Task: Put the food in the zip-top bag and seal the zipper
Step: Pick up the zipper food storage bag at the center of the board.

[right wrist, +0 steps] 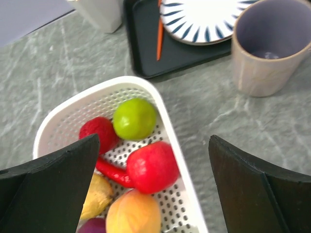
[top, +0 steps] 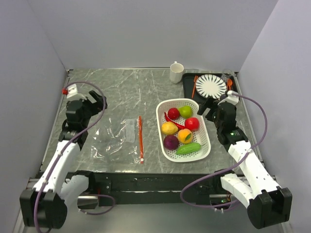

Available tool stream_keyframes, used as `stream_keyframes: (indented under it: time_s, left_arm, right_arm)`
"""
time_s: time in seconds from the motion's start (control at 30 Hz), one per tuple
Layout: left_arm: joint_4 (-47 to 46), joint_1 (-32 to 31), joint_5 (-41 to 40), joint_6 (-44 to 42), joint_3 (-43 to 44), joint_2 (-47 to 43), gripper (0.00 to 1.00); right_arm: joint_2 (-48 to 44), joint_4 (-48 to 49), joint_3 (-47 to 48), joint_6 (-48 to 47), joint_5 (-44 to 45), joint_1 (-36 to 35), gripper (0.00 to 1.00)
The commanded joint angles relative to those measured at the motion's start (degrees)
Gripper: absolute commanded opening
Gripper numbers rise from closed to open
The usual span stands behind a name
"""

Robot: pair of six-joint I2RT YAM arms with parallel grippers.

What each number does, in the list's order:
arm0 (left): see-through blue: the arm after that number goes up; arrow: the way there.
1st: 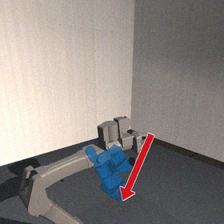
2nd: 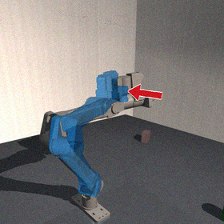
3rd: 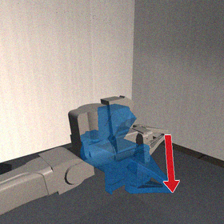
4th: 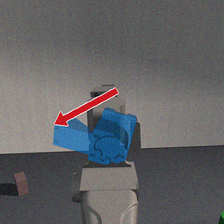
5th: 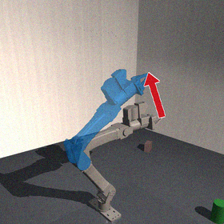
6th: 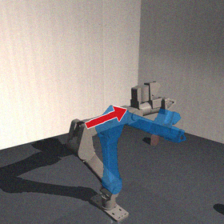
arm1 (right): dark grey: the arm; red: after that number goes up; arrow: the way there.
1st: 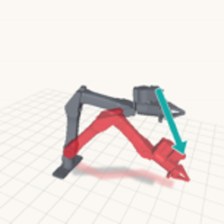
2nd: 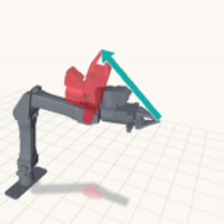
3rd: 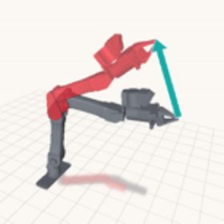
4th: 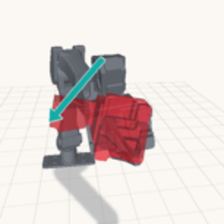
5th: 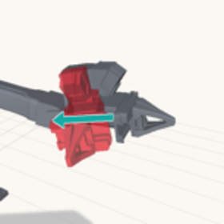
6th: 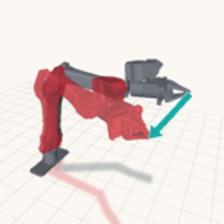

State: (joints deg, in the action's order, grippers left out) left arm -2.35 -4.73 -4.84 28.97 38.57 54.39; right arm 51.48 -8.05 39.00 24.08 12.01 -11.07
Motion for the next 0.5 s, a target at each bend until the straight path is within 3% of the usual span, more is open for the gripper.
stream_keyframes:
  time_s: [0.0,0.07,0.1,0.13,0.17,0.27,0.47]
  left_arm:
    - [4.68,0.07,-9.18,10.99,1.77,-4.64,0.99]
    - [12.08,0.16,-13.07,16.18,4.66,-3.95,0.99]
    - [13.5,0.25,-11.44,13.25,5.37,-2.98,0.99]
    - [13.08,0.25,-3.41,10.0,5.81,-2.37,0.99]
    - [12.64,0.25,-0.37,6.4,6.86,-1.58,0.99]
    - [18.25,0.25,3.95,6.37,11.16,3.43,0.99]
    - [17.91,0.16,16.6,3.9,10.13,7.57,1.0]
  right_arm:
    - [-1.74,2.77,-0.24,2.81,-4.98,-0.18,1.0]
    - [-0.69,1.91,1.32,3.0,-8.04,0.0,1.0]
    - [1.06,0.25,2.3,2.3,-9.8,-0.09,1.0]
    - [1.94,-0.9,3.52,1.33,-11.03,-0.09,1.0]
    - [2.82,-1.87,5.45,0.89,-12.96,-0.09,1.0]
    - [4.5,-4.42,7.48,0.1,-14.21,-0.09,1.0]
    - [2.04,-3.98,7.31,0.97,-15.53,-0.18,1.0]
